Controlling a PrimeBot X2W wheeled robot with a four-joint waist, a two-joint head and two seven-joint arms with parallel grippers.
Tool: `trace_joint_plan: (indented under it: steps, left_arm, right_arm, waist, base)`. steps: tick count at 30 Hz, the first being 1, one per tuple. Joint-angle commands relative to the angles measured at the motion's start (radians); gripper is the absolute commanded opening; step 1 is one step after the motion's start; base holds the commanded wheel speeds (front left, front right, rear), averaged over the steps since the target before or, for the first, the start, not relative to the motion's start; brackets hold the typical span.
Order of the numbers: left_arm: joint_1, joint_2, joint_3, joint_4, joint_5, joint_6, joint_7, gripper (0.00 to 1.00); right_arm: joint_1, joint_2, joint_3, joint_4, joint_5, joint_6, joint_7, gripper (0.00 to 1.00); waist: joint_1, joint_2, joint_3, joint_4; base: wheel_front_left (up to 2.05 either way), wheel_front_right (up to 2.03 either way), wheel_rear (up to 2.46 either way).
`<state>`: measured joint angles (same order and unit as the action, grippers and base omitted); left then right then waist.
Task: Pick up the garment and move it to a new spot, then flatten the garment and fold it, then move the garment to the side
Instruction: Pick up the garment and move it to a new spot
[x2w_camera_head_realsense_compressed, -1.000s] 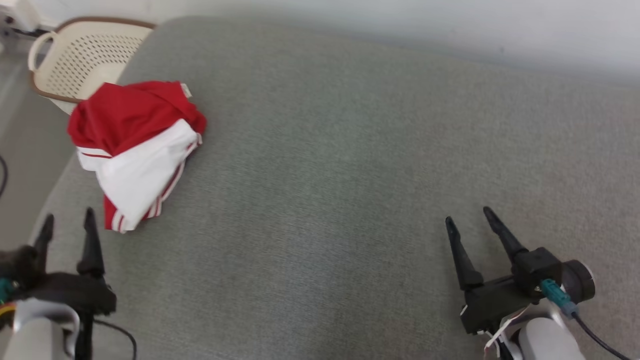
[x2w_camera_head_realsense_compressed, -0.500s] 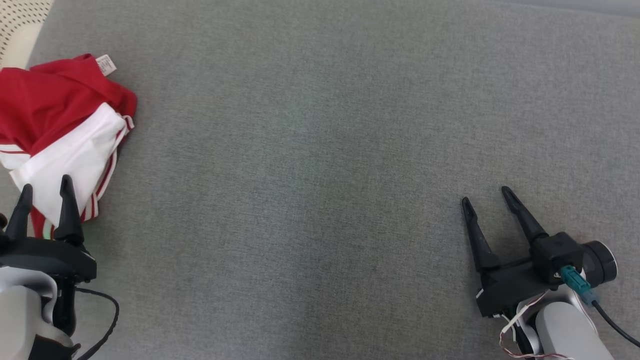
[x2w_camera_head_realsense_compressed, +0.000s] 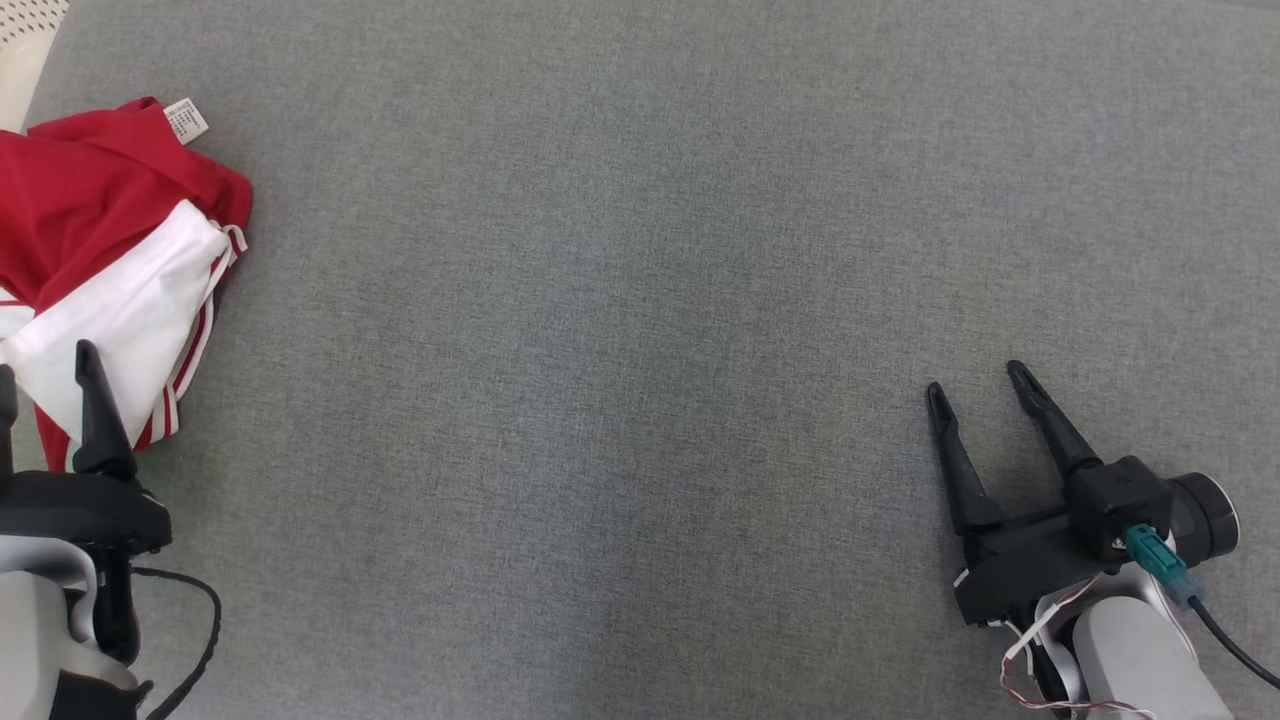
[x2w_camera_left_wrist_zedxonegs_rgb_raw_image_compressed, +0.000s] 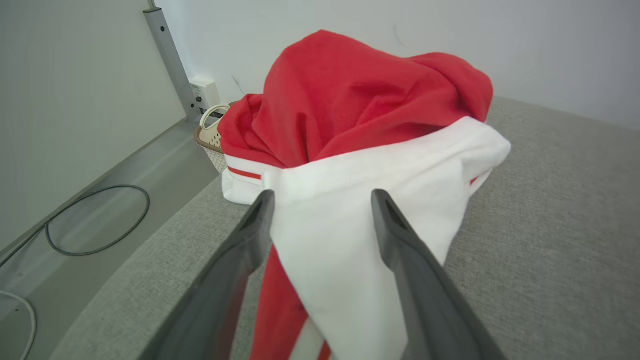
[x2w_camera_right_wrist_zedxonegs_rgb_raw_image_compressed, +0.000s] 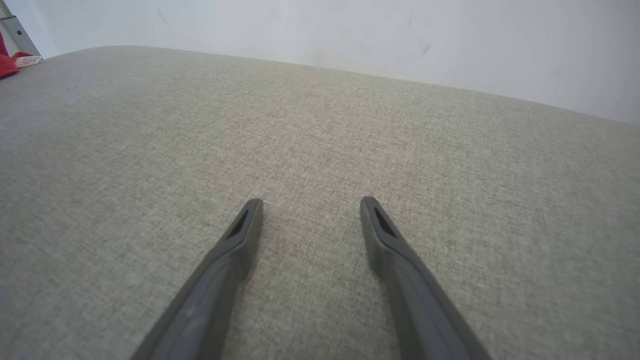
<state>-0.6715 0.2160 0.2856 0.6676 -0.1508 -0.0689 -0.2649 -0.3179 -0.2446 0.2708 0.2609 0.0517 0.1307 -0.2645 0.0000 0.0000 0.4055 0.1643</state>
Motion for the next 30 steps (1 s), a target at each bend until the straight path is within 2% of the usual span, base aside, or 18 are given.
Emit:
trace_joint_plan:
  steps: [1, 8, 13, 14, 16, 22, 27, 30]
  left_arm:
    - [0.01, 0.001, 0.011, 0.001, 0.005, 0.008, 0.0, 1.0]
    - [-0.008, -0.005, 0.056, 0.034, 0.012, 0.027, 0.0, 1.0]
    - [-0.034, -0.014, 0.071, 0.066, 0.0, 0.008, 0.0, 0.99]
    - [-0.033, -0.019, 0.071, 0.069, -0.007, -0.002, 0.0, 0.69]
    - [-0.038, -0.017, 0.071, 0.081, -0.014, -0.018, 0.0, 0.0]
    - [-0.054, -0.009, 0.067, 0.142, -0.025, -0.046, 0.0, 0.0]
    - [-0.048, -0.023, 0.037, 0.076, -0.011, -0.058, 0.0, 0.0]
    - [-0.033, -0.043, -0.014, 0.0, 0.004, -0.06, 0.0, 0.0]
  right_arm:
    - [0.01, 0.002, 0.005, 0.023, -0.002, 0.0, 0.002, 1.0]
    - [0.001, -0.003, 0.01, 0.028, 0.006, 0.0, 0.003, 1.0]
    - [0.007, -0.005, 0.0, 0.033, 0.01, 0.0, 0.003, 1.0]
    - [0.008, -0.004, -0.002, 0.033, 0.01, 0.0, 0.003, 1.0]
    - [0.008, -0.001, -0.004, 0.034, 0.01, 0.0, 0.003, 1.0]
    - [-0.009, 0.019, 0.005, 0.037, 0.014, 0.0, 0.003, 1.0]
    - [-0.012, 0.03, 0.005, 0.041, 0.023, 0.0, 0.002, 1.0]
    - [-0.004, 0.044, 0.002, 0.04, 0.03, 0.0, 0.002, 1.0]
  waist:
    - [0.0, 0.0, 0.002, -0.001]
    - [0.0, 0.0, 0.012, -0.019]
    - [0.0, 0.0, 0.016, -0.03]
    - [0.0, 0.0, 0.017, -0.03]
    - [0.0, 0.0, 0.017, -0.03]
    - [0.0, 0.0, 0.003, -0.037]
    - [0.0, 0.0, -0.023, -0.041]
    - [0.0, 0.0, -0.052, -0.047]
  base:
    - [0.0, 0.0, 0.0]
    - [0.0, 0.0, 0.0]
    - [0.0, 0.0, 0.0]
    - [0.0, 0.0, 0.0]
    - [0.0, 0.0, 0.0]
    - [0.0, 0.0, 0.0]
    - [0.0, 0.0, 0.0]
    - [0.0, 0.0, 0.0]
